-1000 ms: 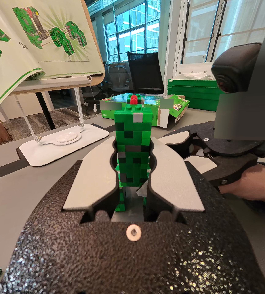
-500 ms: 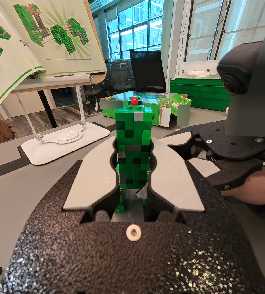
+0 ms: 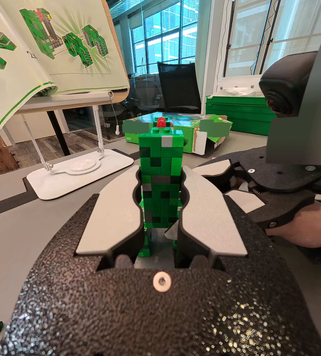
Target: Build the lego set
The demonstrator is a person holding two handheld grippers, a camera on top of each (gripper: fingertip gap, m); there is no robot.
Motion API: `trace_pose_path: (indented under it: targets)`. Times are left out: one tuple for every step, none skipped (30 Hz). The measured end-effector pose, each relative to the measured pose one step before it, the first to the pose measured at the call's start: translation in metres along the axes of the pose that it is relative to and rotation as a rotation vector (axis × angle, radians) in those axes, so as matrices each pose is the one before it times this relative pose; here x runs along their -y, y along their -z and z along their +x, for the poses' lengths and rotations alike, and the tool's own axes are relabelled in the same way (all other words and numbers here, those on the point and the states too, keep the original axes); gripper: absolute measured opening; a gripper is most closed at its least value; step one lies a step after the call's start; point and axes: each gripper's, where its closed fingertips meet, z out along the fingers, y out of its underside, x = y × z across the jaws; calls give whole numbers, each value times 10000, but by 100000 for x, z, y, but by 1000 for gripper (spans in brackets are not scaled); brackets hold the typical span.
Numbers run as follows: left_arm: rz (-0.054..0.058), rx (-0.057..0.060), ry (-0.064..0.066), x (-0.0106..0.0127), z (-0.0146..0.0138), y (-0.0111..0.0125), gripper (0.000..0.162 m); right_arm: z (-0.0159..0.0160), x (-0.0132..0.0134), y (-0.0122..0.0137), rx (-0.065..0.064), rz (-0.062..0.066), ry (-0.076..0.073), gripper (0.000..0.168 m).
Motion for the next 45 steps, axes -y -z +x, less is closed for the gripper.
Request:
trace_pose_path:
  targets:
    - [18,-77,44,43,91,30,36,14,-7,-6,5,3,-15,67]
    - [25,-43,91,42,29,63,37,35,-2,9,0,5,-31,67]
    - [39,-64,111,83,45,102,37,61,33,24,3,37,-61,67]
    - [104,-88,90,181,67,140,39,74,23,32,16,31,-96,65]
    - [6,48,75,63,-124,158,41,17,11,58,56,27,-40,65]
    - [-79,-19,16,-38,-43,164,41,-64,257,250,36,269,149,53]
    - [-85,-5,1,-37,-53,163,37,112,420,341,-174,391,151,0]
    - [-45,-37,-136,-4,-32,215,29,117,166,124,-177,131,74,0]
    - [-191,-116,-62,-229,114,41,28,-71,-116,-86,-6,-103,78,0]
    - [-190,-12,5,-316,-7,-64,28,-27,-178,-147,4,-155,12,0]
    - [-93,106,-21,-228,-120,-61,28,-30,-104,-91,36,-95,-23,0]
    - [-48,53,-21,-161,-69,-24,28,-43,-17,-20,64,-17,-48,1]
    - [-43,26,35,-127,-48,32,29,-36,26,62,82,33,-85,7]
    - [-47,-4,9,-114,-13,114,28,-36,26,100,99,46,-118,12]
    - [-41,72,-27,-121,-123,220,28,57,14,112,67,29,-117,12]
    - [33,135,32,-42,-194,302,27,122,-13,115,36,1,-74,14]
    - [-23,77,179,-185,-155,328,26,73,-48,134,69,-18,-39,18]
    - [-64,-49,244,-298,-49,227,26,36,-83,125,81,-25,-50,20]
    - [-7,12,248,-109,-181,226,26,-4,-90,104,93,-30,-47,23]
    - [-3,101,200,-7,-351,223,29,-71,-94,55,113,-51,-34,23]
    - [1,-93,114,10,-88,259,25,-28,-102,-14,88,-73,-46,24]
    - [30,33,171,54,-259,245,25,-49,-91,-34,96,-61,-58,25]
    - [-30,104,116,-32,-349,254,25,-84,-65,-38,120,-49,-64,25]
    - [-60,124,60,-28,-390,247,25,-60,-76,-36,90,-60,-69,27]
    - [-11,108,94,65,-364,247,25,-40,-65,-30,66,-47,-49,27]
    - [18,11,101,123,-190,192,25,-95,-42,-34,85,-34,-5,27]
    - [-18,-13,69,54,-104,124,25,-94,-50,-38,59,-41,22,28]
    - [-72,-13,32,-21,-44,58,25,-85,-38,-24,28,-32,44,30]
    - [-108,-12,-11,-77,13,31,25,-107,-29,-20,40,-21,60,30]
    - [-110,12,-19,-66,8,68,27,-160,-23,1,79,-17,64,32]
    - [-103,61,-8,-77,-27,150,29,-231,-12,16,145,-2,64,34]
    - [-56,71,22,-70,-8,221,30,-205,-9,31,148,4,31,35]
    - [-3,-20,141,-64,224,251,33,-253,8,36,202,11,18,37]
    - [67,-84,228,-23,426,212,35,-375,-9,-6,311,-2,41,40]
    - [70,-52,258,-91,499,134,39,-322,-52,-43,278,-50,21,42]
    - [6,17,218,-196,515,29,45,-336,-89,-83,286,-81,18,44]
    - [-27,194,161,-242,344,-72,51,-499,-92,-107,385,-92,47,45]
    - [-35,318,47,-228,222,-146,59,-520,-63,-104,377,-68,66,47]
    - [-100,459,-105,-245,19,-190,67,-509,-1,-59,333,-12,99,47]
    - [-192,688,-266,-264,-382,-180,76,-524,47,-2,340,31,128,49]
    - [-221,701,-348,-228,-496,-175,84,-442,72,45,297,69,94,48]
    - [-148,496,-228,-80,-250,-224,91,-347,118,71,259,103,44,48]
    - [-118,228,-57,-25,95,-237,96,-344,105,97,288,104,28,48]
    - [-157,145,-18,-73,147,-235,98,-271,94,119,260,101,-9,49]
    - [-137,130,-59,-98,104,-208,98,-193,139,178,222,142,-50,49]
